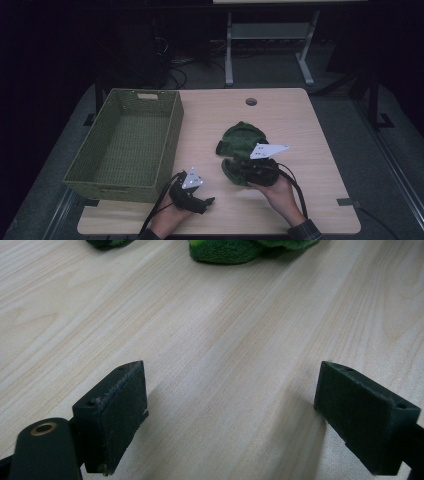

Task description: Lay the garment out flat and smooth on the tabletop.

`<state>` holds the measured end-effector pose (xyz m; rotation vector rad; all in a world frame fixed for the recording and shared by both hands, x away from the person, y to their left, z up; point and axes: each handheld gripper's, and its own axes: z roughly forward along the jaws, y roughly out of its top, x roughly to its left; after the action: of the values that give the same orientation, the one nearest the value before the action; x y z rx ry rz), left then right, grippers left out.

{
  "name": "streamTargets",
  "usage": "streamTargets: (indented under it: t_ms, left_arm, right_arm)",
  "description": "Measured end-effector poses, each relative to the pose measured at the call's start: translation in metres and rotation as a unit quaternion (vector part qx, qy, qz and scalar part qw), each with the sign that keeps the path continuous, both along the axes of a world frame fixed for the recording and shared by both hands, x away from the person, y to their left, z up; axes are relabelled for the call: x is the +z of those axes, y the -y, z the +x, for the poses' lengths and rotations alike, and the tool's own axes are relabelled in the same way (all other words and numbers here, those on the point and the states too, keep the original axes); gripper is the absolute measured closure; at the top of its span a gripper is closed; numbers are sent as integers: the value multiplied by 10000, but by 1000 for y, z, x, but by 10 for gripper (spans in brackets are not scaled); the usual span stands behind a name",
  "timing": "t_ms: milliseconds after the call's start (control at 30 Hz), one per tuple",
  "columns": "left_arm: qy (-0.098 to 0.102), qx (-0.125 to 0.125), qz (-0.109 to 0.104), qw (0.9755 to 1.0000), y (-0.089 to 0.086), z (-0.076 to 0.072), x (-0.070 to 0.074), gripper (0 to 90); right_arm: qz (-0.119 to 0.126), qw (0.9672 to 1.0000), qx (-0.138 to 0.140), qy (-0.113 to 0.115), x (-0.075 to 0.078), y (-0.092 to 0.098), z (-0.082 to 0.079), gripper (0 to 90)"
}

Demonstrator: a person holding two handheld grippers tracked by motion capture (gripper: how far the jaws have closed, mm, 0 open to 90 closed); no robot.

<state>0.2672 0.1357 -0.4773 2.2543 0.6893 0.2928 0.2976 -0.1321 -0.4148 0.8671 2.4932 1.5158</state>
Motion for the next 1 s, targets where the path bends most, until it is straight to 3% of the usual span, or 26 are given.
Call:
streamTargets:
  t_ms: [300, 433, 600, 833, 1000]
  left_arm:
    - [29, -11, 17, 10000, 0, 0, 0, 128]
    - [-8, -2, 3, 10000, 0, 0, 0, 128]
    - [-9, 23, -38, 10000, 0, 0, 0, 128]
    - [6, 7, -3, 10000, 0, 0, 0, 128]
    - [14, -8, 17, 10000, 0, 1, 0, 128]
  right_arm:
    - [-80, 9990, -443, -67, -5, 33, -1, 837]
    - [-332, 9968, -720, -121, -12, 47, 0, 773]
    - [-359, 9946, -971, 48, -6, 59, -4, 805]
    - [-293, 9954, -870, 285, 4, 49, 1, 881]
    - [-799, 9932, -847, 1, -18, 33, 17, 890]
